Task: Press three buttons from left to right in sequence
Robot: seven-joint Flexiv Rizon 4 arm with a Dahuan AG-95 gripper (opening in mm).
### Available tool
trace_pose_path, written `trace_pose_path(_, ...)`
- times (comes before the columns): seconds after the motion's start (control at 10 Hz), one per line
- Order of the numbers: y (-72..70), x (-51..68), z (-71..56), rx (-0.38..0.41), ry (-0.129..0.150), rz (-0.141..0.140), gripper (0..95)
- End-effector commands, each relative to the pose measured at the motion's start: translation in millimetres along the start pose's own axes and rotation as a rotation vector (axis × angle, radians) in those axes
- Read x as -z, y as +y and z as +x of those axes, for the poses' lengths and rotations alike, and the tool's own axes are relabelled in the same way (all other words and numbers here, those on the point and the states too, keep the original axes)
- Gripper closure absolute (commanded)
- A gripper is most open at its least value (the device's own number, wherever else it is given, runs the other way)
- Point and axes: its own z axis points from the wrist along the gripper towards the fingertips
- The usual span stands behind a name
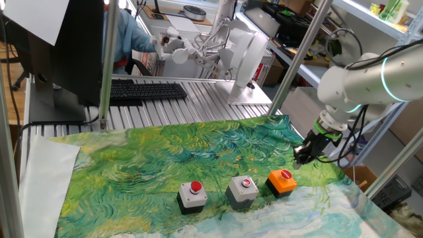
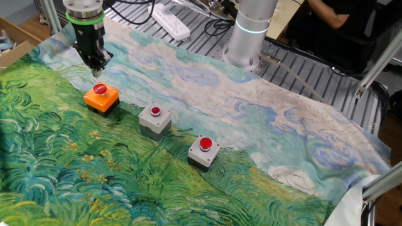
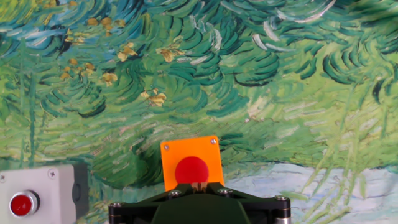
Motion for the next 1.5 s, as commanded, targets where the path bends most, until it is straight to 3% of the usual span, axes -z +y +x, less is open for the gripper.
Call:
trace_pose_path(0.1, 1.0, -5.4, -1.6, -0.004, 0.000, 0.001, 95.0)
trace_pose_path(0.4, -0.4, -19.3, -2.3, -0.008, -0.010, 0.000, 95.0)
trace_pose_path(1.1, 5.3, -32.3, -3.1, -0.017, -0.011, -0.004, 95.0)
trace_pose_path(1.3, 3.8, -45.3, -1.3, -0.016, -0.023, -0.004, 95.0)
trace_pose_path(1.5, 6.2, -44.4, -3.3, -0.021, -0.020, -0.002, 95.0)
